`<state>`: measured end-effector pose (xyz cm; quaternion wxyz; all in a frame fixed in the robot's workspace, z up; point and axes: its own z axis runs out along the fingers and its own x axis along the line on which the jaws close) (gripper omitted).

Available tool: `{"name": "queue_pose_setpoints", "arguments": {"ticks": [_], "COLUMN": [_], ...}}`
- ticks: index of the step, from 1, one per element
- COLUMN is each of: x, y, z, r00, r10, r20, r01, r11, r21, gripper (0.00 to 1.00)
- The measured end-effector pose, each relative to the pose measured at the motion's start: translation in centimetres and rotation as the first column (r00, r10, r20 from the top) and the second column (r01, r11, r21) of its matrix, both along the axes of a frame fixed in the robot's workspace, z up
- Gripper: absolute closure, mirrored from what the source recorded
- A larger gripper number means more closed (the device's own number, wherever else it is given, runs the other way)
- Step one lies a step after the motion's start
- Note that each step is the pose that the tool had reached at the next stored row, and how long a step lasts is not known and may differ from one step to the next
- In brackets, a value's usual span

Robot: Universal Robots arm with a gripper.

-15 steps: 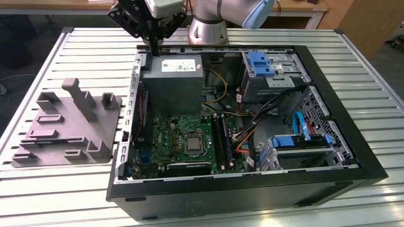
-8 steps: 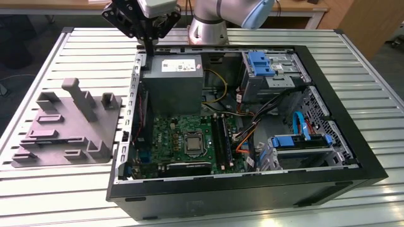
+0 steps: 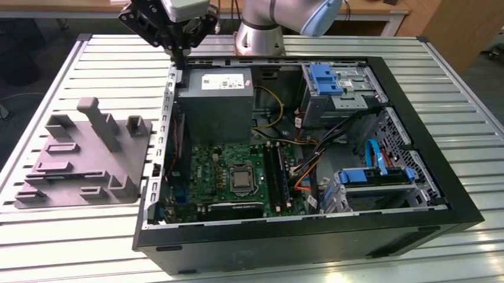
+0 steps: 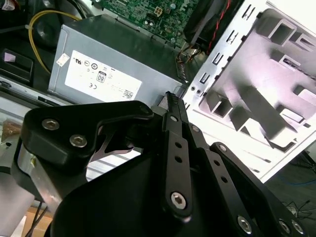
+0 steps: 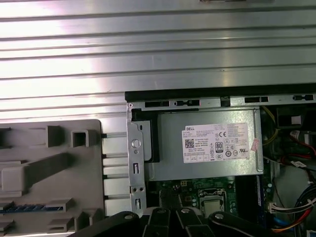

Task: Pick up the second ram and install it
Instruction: 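Reach for the second ram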

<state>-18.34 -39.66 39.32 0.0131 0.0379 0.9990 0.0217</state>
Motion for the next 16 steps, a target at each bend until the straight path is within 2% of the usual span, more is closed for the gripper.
{"name": "queue_pose_setpoints", "arguments": {"ticks": [16], "x": [-1.8], "y": [0.1], "z": [0.0], "r00": [1.0], "r10": [0.0], "r20": [0.0], "r01": [0.0], "r11": [1.0], "r21": [0.0], "gripper": [0.9]}}
